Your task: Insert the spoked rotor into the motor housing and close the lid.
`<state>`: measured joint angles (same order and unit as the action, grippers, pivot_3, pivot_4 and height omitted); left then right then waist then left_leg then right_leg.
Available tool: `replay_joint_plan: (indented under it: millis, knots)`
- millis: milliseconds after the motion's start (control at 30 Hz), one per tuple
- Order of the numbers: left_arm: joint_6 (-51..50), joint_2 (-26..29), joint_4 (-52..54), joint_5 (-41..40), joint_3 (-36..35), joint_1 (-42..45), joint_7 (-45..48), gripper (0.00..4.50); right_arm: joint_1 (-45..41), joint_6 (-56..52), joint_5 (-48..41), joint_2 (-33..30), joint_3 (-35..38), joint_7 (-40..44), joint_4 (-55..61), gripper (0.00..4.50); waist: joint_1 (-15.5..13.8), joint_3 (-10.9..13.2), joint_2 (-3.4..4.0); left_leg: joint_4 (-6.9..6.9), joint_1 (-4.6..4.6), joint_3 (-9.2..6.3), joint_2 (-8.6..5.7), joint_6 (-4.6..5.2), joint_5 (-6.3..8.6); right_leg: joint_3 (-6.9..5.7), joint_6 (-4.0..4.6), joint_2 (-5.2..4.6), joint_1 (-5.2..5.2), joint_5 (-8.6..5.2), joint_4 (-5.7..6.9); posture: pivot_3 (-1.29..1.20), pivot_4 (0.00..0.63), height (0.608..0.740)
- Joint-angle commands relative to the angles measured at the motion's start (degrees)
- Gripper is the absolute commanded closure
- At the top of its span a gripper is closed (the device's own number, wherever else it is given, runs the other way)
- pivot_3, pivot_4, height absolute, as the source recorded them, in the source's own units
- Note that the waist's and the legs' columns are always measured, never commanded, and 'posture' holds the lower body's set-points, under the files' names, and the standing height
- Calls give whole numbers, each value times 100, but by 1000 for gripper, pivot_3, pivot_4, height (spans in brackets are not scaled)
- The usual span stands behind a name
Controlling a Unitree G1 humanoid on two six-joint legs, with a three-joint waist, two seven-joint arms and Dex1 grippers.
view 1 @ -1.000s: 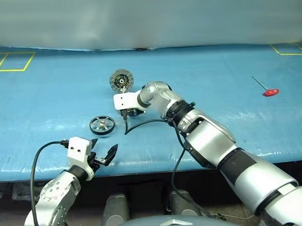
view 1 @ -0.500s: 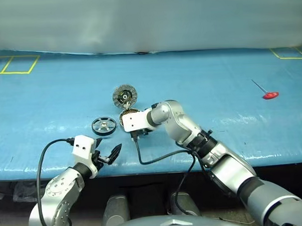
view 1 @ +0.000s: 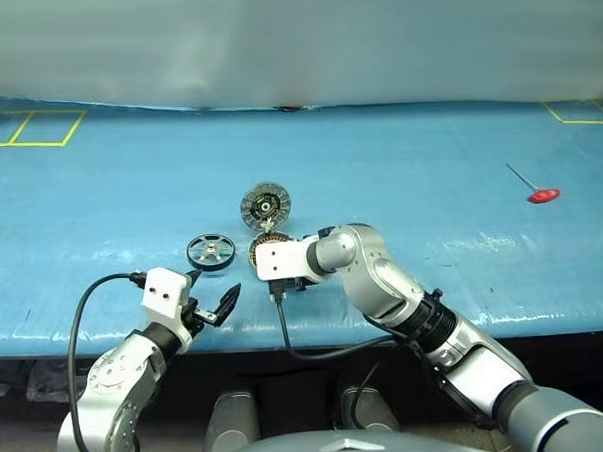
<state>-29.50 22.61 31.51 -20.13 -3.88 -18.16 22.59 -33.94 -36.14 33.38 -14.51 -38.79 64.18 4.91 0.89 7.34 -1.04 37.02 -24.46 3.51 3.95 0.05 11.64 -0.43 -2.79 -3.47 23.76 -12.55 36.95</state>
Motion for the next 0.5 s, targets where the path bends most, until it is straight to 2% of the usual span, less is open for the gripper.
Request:
replay_joint_plan:
  millis: [33,467,500]
  knots:
    - [89,44,164,41,-1,0,34,0,307,-277,-228,-123,-368,383,-83,2456,-3,0,0,-1,0,0,0,0,1,0,0,-1,0,0,-1,0,150,740]
    - [-56,141,181,9,88,74,82,0,479,-502,-382,-220,-530,386,258,2456,-8,-1,-1,-7,-1,-15,0,-3,13,-1,-1,-3,3,-11,-6,0,150,740]
    - [-68,144,181,0,96,85,84,0,478,-509,-411,-217,-529,401,270,2106,-8,-1,-1,-7,-1,-16,0,-3,14,-1,0,-3,4,-12,-6,0,150,740]
